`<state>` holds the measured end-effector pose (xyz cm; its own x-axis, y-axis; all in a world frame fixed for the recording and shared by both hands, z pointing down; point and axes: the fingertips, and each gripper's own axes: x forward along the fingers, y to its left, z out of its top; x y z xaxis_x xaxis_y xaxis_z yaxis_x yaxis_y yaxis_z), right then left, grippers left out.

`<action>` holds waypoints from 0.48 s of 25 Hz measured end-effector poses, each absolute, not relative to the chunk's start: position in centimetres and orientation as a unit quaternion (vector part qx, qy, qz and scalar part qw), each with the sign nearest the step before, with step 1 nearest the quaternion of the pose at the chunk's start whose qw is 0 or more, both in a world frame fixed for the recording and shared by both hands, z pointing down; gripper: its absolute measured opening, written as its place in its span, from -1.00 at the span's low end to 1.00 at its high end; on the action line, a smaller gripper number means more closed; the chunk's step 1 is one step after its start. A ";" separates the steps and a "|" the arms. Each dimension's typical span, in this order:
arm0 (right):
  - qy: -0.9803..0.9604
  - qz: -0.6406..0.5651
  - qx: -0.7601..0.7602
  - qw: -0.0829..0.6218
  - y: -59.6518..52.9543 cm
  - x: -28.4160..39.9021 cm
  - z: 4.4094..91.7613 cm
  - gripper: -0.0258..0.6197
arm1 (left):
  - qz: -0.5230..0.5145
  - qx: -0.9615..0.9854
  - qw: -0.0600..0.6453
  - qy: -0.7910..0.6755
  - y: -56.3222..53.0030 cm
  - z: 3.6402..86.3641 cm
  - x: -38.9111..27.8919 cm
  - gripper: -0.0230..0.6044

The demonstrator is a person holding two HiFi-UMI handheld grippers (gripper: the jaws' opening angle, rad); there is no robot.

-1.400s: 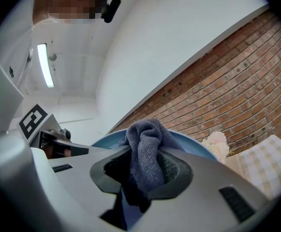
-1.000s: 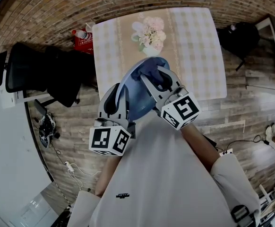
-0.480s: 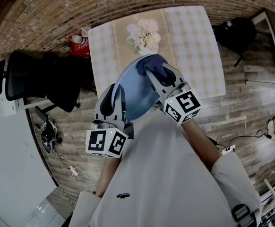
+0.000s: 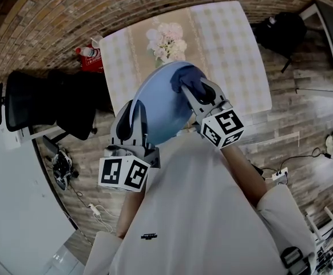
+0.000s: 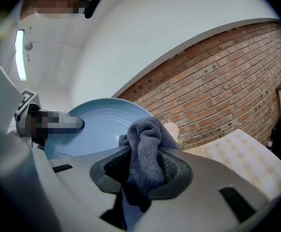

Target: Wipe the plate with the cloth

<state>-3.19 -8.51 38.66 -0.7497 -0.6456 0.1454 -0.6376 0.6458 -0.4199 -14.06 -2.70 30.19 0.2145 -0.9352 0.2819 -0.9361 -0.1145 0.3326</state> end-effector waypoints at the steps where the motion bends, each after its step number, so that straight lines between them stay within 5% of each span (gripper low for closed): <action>1: 0.906 -0.229 -0.355 0.007 -8.5 -3.0 38.9 -0.56 | 0.000 0.748 0.224 -0.625 -2.9 30.1 -14.0 -0.78; 12: 0.904 -0.242 -0.352 -0.024 -6.5 -2.3 40.9 -0.56 | -0.003 0.761 0.220 -0.610 -4.4 29.3 -13.3 -0.78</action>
